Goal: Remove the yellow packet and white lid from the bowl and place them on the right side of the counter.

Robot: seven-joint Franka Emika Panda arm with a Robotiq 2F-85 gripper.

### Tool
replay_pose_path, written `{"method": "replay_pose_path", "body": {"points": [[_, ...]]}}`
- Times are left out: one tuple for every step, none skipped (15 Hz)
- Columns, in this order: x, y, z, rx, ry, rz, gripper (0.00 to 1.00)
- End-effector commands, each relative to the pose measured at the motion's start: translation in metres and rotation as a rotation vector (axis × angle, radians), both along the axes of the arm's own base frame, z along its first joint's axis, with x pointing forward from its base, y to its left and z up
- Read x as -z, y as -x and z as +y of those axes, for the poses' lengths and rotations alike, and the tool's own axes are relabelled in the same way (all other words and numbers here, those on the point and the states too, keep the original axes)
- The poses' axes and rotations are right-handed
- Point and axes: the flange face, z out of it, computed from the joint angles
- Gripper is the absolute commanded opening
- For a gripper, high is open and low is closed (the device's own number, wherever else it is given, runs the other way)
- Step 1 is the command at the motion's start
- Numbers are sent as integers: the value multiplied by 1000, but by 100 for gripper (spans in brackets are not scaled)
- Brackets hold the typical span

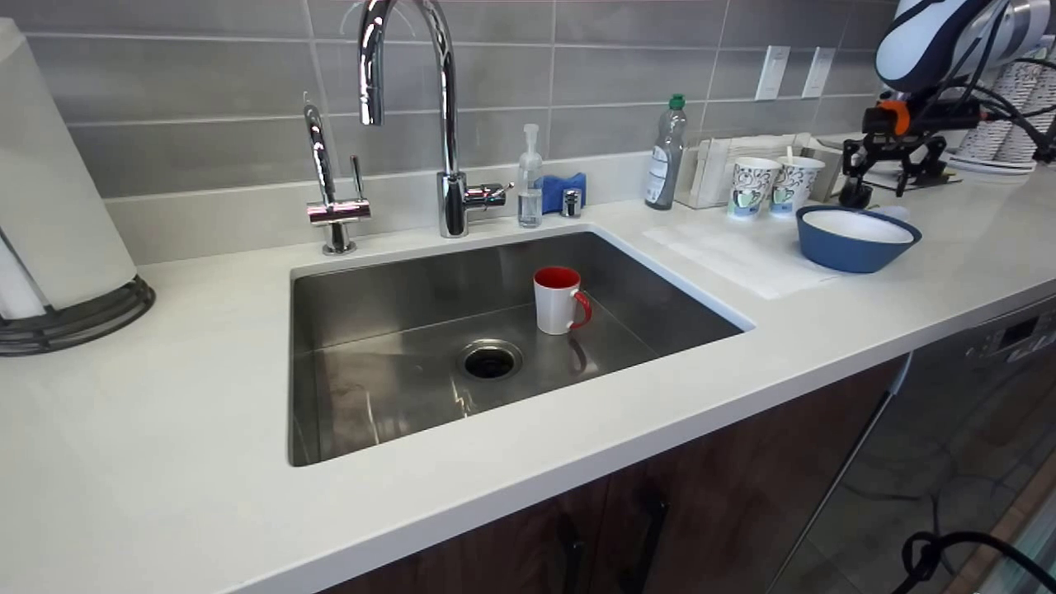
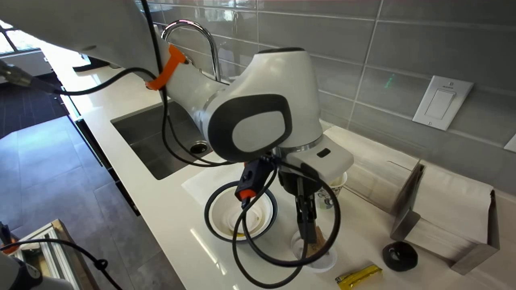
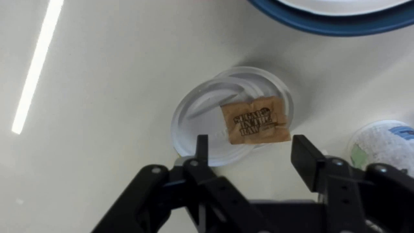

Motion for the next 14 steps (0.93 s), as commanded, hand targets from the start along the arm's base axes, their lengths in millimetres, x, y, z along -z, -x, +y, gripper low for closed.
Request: {"method": "replay_pose_path", "body": {"points": [[-21,11,21,5,-82,-21,98],[-22,16,31,2,-112,-20,100],[-24,19,38,12,-114,-24,100],[-25,23,48,9,-126,-27,100],[-26,28,57,0,-128,-34,100],[-27,32,66,-12,-133,-43,100],[-29,38,73,-21,-135,-50,100],[-31,41,79,-28,-135,-65,100],[-34,46,85,-44,-135,-75,100],[-38,51,89,-70,-126,-92,100],[-43,56,93,-101,-122,-105,100],[-48,62,98,-132,-120,-116,100],[-53,67,101,-164,-110,-126,100],[-59,73,106,-210,-121,-135,100]]}}
